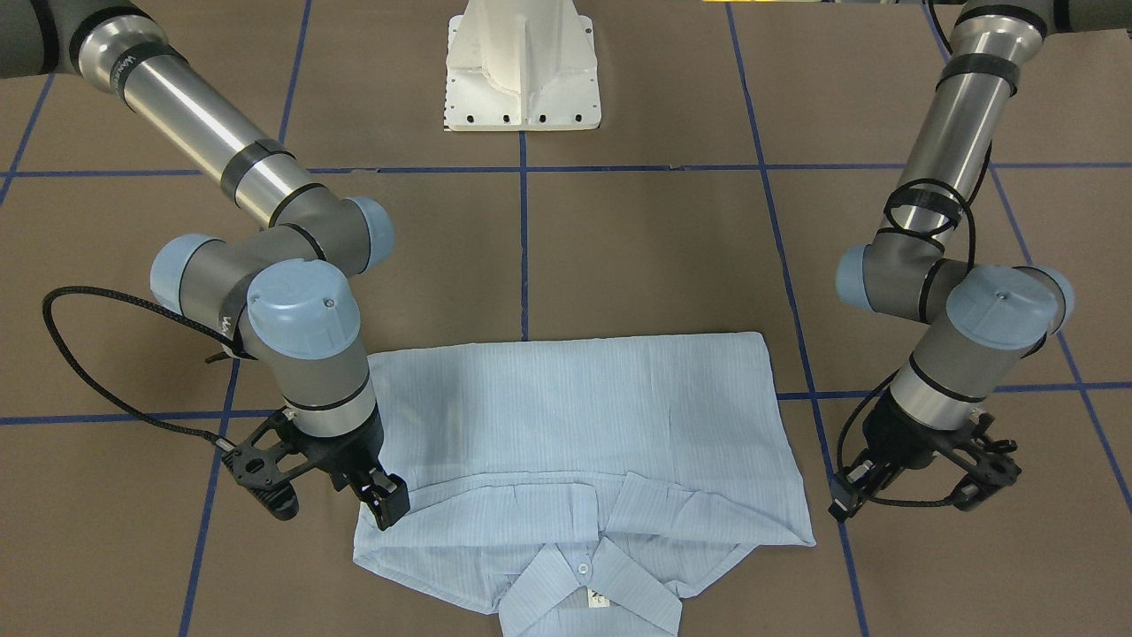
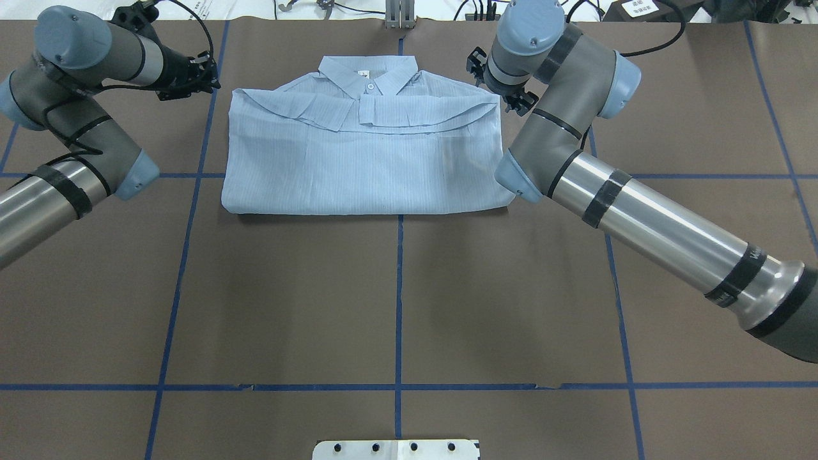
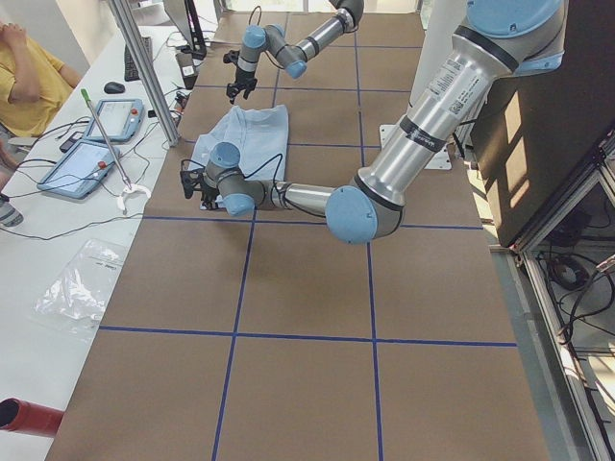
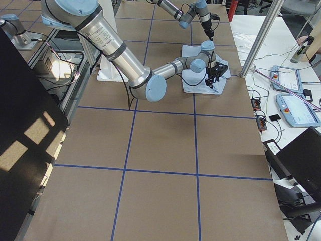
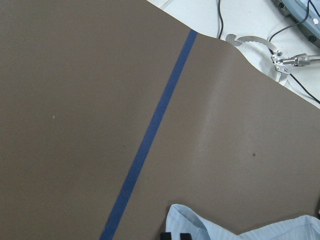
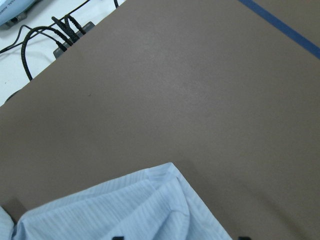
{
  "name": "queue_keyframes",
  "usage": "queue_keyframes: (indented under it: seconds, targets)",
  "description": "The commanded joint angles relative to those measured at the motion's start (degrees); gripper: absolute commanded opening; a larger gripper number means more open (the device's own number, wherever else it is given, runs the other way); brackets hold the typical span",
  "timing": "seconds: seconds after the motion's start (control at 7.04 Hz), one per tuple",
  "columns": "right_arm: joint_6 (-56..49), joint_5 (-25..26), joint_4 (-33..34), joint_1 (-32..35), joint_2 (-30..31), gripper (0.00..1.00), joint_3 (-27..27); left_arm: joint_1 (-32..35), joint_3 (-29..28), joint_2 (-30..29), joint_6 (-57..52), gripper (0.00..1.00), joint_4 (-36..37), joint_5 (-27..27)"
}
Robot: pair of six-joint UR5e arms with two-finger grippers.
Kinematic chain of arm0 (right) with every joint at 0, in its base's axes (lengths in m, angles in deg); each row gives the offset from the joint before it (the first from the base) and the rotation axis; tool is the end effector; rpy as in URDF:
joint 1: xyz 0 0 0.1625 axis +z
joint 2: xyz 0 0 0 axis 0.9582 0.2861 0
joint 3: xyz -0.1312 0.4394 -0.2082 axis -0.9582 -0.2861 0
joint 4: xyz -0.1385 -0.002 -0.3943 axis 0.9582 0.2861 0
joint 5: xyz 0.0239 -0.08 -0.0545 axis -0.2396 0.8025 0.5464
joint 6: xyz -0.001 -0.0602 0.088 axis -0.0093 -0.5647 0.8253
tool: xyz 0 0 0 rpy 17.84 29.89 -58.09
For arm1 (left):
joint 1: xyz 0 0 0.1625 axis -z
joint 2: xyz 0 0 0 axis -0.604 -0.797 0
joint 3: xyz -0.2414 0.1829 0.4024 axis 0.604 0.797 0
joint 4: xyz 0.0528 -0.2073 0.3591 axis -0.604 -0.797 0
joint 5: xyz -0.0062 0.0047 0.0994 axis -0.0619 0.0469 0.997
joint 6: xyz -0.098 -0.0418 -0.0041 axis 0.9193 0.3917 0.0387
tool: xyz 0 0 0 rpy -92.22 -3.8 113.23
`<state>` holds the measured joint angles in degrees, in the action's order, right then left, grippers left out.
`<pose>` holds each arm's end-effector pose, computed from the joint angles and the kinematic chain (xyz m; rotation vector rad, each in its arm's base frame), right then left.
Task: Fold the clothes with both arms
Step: 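Release the hem and raise both grippers while the right gripper moves to the folded edge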
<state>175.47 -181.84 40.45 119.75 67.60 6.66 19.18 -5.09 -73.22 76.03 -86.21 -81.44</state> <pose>-0.5225 -0.7102 0.3507 0.0741 -0.8363 0.8286 0.3809 -0.7428 0.5108 0.2528 1.0730 -0.5911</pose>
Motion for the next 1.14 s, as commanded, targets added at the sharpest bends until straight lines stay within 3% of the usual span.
queue_keyframes:
  seconds: [0.0,0.43,0.71,0.85,0.99]
  targets:
    - [2.0,-1.0,0.6,-4.0,9.6,0.86,13.6,0.2,0.9,1.0,0.0,0.32,-0.4,0.0]
    - [6.7,-1.2,-0.1,-8.5,21.4,0.86,25.0,0.1,2.5,1.9,-0.3,0.32,-0.5,0.1]
    - [6.8,-1.0,-0.3,-9.8,21.0,0.82,24.1,0.1,4.7,3.6,-0.4,0.32,-0.5,0.0]
    - [6.8,-0.8,-0.2,-9.8,20.6,0.72,23.8,0.1,5.8,4.9,-0.5,0.32,-0.5,0.0]
    - [6.8,-0.7,-0.2,-9.8,20.2,0.68,23.6,0.2,5.8,5.0,-2.0,0.32,-0.5,0.1]
